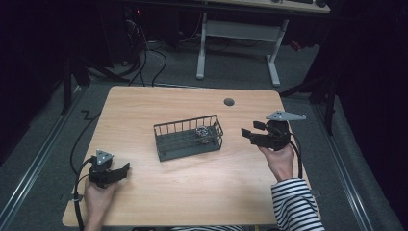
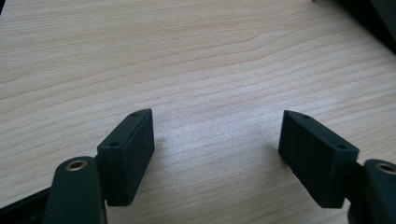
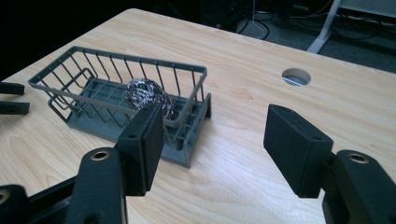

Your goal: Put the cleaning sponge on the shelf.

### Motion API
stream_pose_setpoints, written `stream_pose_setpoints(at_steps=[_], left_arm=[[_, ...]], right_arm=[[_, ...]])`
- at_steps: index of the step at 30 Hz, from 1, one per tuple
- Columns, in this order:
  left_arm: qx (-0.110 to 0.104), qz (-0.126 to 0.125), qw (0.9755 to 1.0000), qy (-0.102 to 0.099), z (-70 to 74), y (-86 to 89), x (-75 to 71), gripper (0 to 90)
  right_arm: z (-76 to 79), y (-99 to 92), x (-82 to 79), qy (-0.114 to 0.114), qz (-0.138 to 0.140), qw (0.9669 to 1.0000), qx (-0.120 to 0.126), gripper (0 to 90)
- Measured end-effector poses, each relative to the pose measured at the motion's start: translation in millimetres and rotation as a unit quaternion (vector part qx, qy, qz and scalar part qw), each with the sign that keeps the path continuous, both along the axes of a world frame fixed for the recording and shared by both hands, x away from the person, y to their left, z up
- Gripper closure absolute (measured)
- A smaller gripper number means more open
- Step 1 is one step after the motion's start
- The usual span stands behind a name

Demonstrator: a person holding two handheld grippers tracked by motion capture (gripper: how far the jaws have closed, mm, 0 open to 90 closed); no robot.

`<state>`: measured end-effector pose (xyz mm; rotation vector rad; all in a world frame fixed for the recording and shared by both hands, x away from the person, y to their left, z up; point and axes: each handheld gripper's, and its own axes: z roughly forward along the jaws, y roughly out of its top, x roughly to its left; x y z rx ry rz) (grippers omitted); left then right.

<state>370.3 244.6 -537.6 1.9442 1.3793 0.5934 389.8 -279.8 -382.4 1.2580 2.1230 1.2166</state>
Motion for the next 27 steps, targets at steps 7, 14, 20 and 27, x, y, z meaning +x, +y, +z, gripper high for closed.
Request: stream_pose_setpoints(at_steps=[7, 14, 20, 27], left_arm=[[0.0, 0.0, 1.0, 0.0, 0.0, -0.1, 0.0, 27.0], [0.0, 0.0, 1.0, 0.0, 0.0, -0.1, 0.0, 27.0], [0.001, 0.0, 1.0, 0.0, 0.0, -0.1, 0.0, 27.0], [0.001, 0.0, 1.0, 0.0, -0.1, -0.1, 0.0, 27.0]], right_arm=[[-0.9, -16.7, -11.0, -0.008, -0.014, 0.9998, 0.009, 38.6], [-8.4, -29.5, -20.3, -0.007, -0.026, 0.9995, 0.016, 38.6], [-14.1, -39.1, -28.7, -0.012, -0.036, 0.999, 0.021, 39.3], [-22.5, -47.1, -37.8, -0.013, -0.044, 0.9986, 0.027, 39.3]])
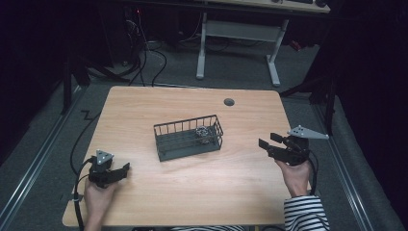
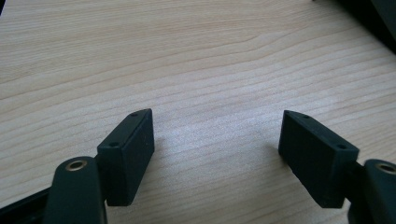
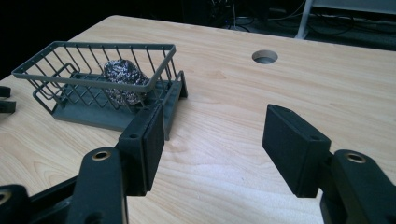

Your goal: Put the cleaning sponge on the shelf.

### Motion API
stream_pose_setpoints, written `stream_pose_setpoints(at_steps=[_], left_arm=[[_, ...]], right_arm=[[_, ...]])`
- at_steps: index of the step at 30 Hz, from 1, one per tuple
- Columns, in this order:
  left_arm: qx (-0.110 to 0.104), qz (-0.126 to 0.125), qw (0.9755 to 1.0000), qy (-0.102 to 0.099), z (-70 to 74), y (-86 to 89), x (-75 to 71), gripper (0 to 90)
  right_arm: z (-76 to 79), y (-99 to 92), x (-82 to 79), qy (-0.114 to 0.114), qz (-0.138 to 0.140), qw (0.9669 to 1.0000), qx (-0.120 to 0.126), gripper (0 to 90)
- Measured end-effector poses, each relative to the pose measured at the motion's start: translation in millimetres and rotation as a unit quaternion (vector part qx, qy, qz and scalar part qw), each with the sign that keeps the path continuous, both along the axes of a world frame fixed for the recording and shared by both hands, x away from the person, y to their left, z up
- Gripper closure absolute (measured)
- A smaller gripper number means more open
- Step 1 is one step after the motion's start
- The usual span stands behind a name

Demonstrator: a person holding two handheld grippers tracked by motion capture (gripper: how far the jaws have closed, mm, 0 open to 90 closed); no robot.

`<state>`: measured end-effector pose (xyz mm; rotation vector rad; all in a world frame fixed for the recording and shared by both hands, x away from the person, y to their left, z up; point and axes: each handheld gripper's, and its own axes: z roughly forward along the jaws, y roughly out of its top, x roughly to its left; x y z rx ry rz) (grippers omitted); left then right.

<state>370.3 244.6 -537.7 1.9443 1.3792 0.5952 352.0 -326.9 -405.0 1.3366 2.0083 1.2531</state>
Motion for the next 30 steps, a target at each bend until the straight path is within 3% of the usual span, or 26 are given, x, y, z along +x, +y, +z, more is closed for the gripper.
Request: stream_pose_setpoints(at_steps=[16, 30], left_arm=[[0.0, 0.001, 1.0, 0.0, 0.0, -0.1, -0.2, 27.0], [0.0, 0.001, 1.0, 0.0, 0.0, -0.2, -0.3, 27.0]], right_arm=[[-26.4, -9.4, -14.9, 0.006, -0.02, 0.9996, 0.021, 39.1], [-52.3, -7.4, -16.8, 0.017, -0.029, 0.9993, 0.014, 39.0]])
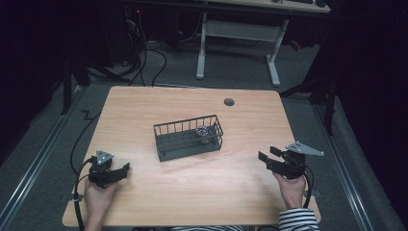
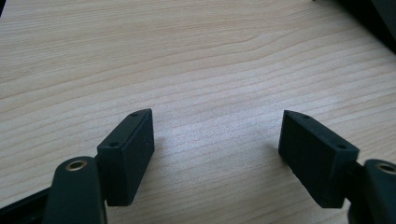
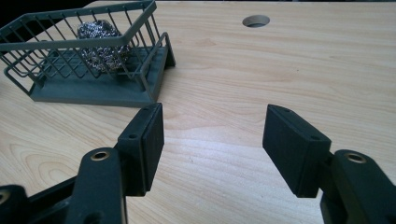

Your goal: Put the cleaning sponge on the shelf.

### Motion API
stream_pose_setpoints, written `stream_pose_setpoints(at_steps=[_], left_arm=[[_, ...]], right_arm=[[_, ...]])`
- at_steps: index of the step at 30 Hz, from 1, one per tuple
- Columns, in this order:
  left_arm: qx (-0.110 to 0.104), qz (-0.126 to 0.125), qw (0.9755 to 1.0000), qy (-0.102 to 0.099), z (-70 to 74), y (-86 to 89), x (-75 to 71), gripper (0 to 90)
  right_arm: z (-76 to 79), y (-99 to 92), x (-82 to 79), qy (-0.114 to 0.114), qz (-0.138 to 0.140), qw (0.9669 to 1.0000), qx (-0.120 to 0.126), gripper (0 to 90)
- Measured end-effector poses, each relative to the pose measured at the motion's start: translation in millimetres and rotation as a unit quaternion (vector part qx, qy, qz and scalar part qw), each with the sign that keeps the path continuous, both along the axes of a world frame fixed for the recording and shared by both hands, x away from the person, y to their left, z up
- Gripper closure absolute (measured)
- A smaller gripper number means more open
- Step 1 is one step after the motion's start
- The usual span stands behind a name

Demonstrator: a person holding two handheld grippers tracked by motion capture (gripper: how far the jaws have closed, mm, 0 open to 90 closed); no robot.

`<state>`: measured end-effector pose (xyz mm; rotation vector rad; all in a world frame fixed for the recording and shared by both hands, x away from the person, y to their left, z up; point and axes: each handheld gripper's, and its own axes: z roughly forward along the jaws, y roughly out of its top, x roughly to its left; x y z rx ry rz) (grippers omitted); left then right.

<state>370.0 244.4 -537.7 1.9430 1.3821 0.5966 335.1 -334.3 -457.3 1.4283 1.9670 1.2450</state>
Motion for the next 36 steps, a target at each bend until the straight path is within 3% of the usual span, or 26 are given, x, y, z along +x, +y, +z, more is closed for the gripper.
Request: stream_pose_setpoints(at_steps=[17, 31, 36], left_arm=[[0.0, 0.0, 1.0, 0.0, 0.0, 0.0, 0.0, 27.0], [0.0, 0.0, 1.0, 0.0, 0.0, 0.0, -0.1, 26.7], [0.0, 0.0, 1.0, 0.0, 0.0, -0.1, -0.1, 26.7]], right_arm=[[-29.6, 12.8, -0.2, 0.026, 0.0, 0.9995, -0.017, 38.1], [-52.7, 32.1, 0.8, 0.042, 0.016, 0.998, -0.045, 37.4], [-55.9, 38.1, 0.3, 0.038, 0.018, 0.9967, -0.07, 36.9]])
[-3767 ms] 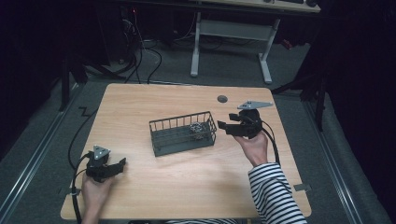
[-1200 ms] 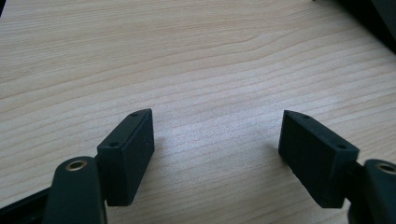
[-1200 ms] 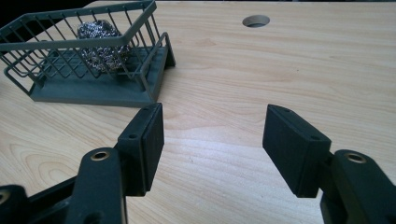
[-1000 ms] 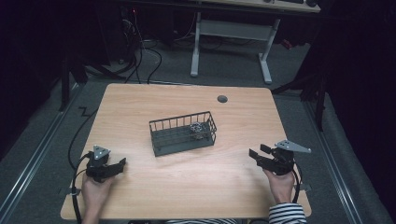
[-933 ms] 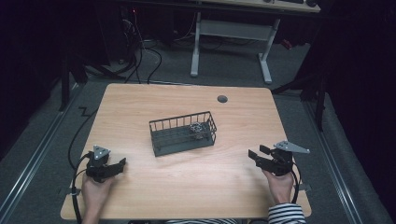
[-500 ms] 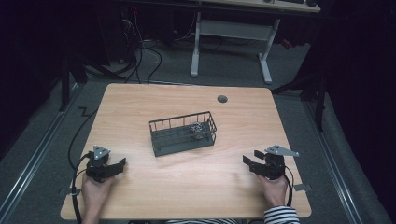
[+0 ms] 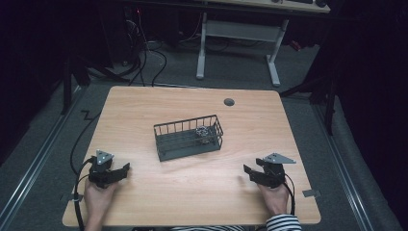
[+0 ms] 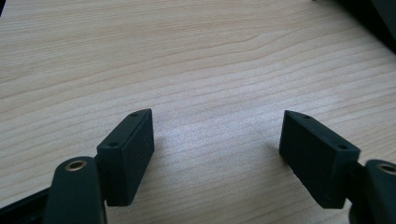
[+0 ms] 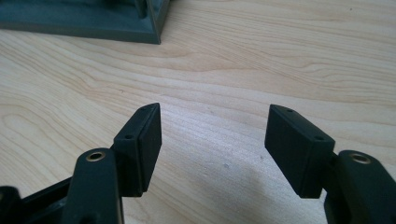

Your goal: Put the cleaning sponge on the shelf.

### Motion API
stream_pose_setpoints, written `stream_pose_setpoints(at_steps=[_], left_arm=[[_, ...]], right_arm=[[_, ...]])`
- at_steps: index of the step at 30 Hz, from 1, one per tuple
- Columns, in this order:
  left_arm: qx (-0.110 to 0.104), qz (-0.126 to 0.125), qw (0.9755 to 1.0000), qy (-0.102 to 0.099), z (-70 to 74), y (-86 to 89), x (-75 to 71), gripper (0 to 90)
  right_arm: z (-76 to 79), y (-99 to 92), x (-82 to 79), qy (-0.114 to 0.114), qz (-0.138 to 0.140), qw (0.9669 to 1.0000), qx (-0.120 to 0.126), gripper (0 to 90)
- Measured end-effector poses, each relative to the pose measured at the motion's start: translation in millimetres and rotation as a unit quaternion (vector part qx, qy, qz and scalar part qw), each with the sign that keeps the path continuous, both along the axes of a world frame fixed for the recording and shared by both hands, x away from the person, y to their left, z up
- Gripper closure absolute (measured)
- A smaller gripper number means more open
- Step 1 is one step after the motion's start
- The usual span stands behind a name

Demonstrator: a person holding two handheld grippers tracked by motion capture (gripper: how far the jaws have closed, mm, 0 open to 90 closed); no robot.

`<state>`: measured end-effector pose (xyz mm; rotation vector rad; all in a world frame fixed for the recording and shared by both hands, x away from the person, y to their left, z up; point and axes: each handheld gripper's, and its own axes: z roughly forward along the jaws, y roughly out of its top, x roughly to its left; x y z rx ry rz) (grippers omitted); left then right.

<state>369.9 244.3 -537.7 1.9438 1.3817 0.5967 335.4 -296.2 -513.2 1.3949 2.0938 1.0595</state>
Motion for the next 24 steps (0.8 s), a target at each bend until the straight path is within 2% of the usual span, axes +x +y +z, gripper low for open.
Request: stream_pose_setpoints(at_steps=[6, 17, 24], left_arm=[[0.001, 0.0, 1.0, 0.001, 0.1, -0.1, 0.0, 26.6], [0.002, 0.0, 1.0, 0.0, 0.0, -0.3, -0.1, 26.3], [0.001, -0.003, 1.0, 0.0, -0.1, -0.7, 0.0, 25.8]], right_arm=[[-1.5, 6.2, -0.9, -0.005, 0.003, 0.9997, -0.025, 36.3], [-6.7, 9.4, 0.6, 0.005, 0.009, 0.9997, -0.024, 34.4], [-11.4, 12.1, 1.2, 0.015, 0.017, 0.9991, -0.035, 33.4]])
